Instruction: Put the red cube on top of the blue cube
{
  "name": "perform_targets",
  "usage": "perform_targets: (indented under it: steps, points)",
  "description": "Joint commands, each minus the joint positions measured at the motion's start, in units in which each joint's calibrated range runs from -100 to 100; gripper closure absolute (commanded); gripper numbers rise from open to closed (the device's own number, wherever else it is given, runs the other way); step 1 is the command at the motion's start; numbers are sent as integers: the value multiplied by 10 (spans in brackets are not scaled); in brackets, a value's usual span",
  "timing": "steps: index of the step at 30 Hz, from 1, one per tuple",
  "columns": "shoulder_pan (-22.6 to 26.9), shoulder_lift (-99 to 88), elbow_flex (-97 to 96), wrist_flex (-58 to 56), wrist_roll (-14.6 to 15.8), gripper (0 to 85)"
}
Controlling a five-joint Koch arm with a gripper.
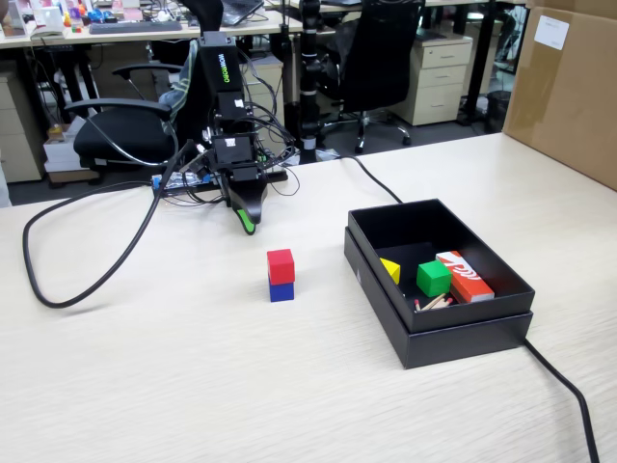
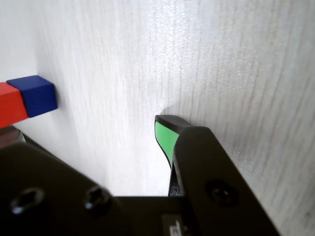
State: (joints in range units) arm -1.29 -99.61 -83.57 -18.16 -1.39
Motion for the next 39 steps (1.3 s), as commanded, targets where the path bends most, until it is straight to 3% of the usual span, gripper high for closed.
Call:
perform_targets:
  steps: [1, 5, 39]
  points:
    - [0, 0, -31, 68, -13, 335]
    - [1, 0, -93, 123, -24, 337]
    - [1, 0, -109, 123, -23, 355]
